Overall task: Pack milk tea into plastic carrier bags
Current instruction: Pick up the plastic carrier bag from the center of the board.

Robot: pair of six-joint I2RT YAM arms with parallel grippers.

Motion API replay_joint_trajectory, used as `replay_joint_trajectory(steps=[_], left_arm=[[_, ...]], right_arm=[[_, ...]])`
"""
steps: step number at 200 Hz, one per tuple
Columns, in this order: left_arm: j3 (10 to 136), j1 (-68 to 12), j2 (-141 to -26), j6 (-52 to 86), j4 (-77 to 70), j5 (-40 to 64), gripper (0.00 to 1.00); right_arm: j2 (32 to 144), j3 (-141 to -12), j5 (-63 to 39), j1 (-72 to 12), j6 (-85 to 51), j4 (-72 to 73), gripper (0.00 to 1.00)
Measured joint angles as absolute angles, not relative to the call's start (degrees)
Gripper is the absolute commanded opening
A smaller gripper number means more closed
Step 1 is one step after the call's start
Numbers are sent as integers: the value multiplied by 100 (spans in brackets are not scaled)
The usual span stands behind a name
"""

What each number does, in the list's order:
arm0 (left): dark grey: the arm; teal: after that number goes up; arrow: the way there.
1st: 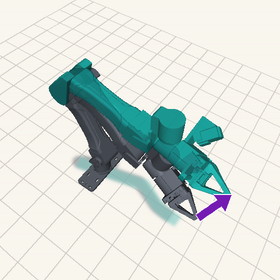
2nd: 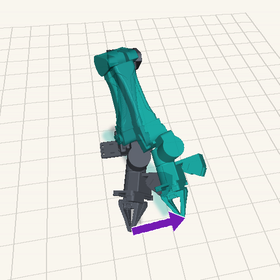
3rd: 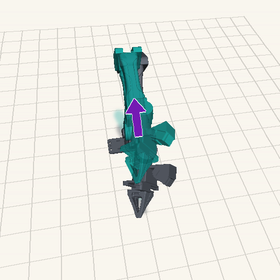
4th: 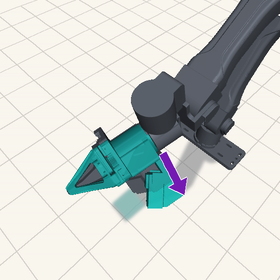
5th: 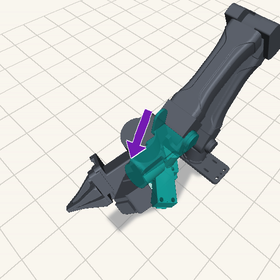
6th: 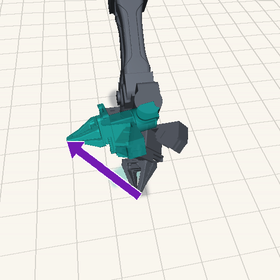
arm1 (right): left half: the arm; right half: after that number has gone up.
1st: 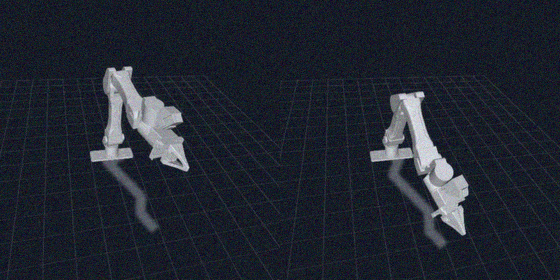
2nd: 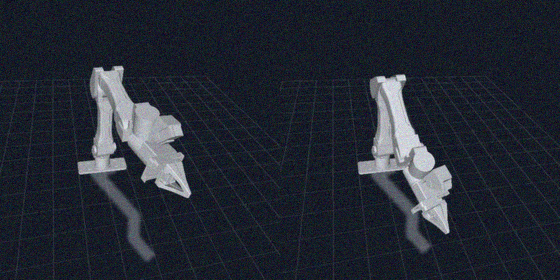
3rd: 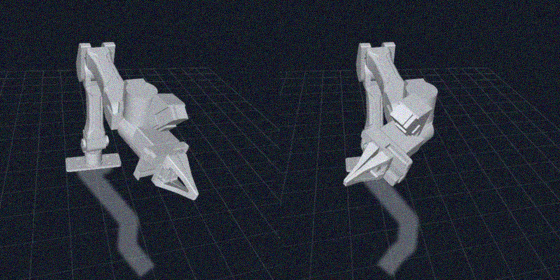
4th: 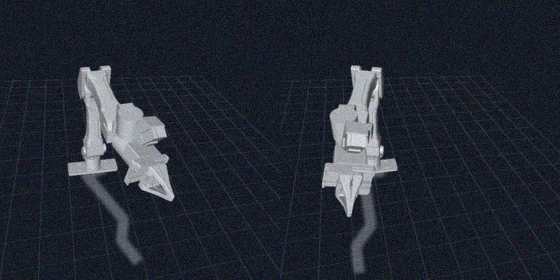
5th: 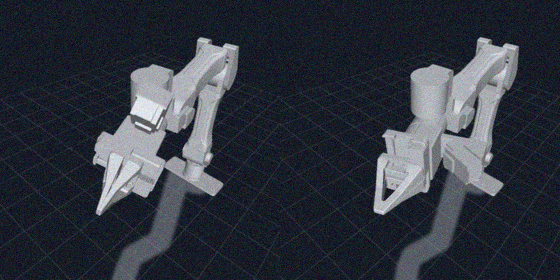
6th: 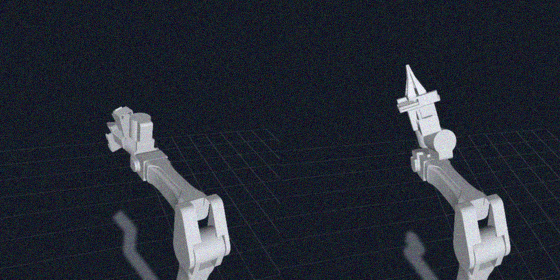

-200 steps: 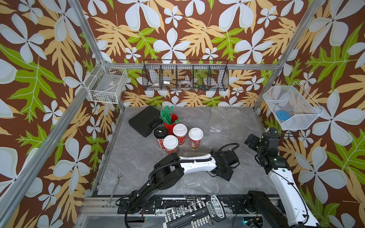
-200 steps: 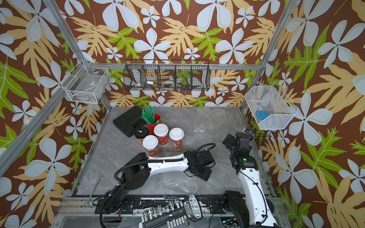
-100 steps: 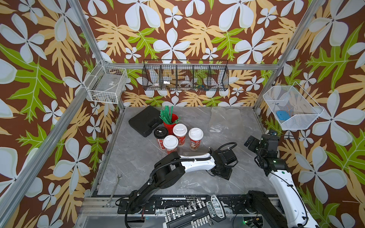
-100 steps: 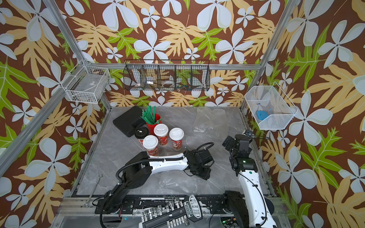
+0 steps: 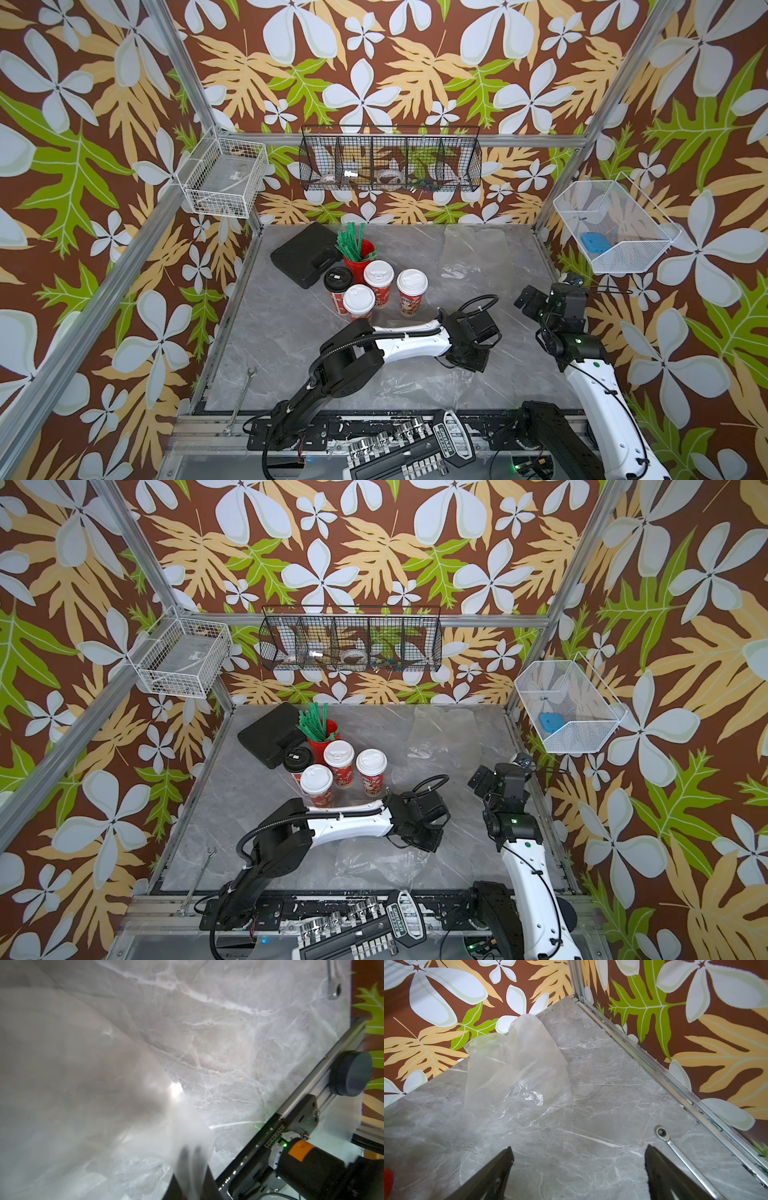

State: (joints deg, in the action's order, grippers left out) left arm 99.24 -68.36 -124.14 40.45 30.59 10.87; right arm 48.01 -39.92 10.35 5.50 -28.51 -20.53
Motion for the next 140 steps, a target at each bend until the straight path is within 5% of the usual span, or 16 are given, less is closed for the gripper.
replay_joint_trajectory(steps=[86,140], left_arm=[[8661,-6530,-10626,4152,2272,1044,0],[7564,-6300,-9522,4206,1367,1079,0]], right_arm=[[4772,-4154,386,480,-2818,-2193,91],[4969,-4525,180,-403,-2794,-2331,90]])
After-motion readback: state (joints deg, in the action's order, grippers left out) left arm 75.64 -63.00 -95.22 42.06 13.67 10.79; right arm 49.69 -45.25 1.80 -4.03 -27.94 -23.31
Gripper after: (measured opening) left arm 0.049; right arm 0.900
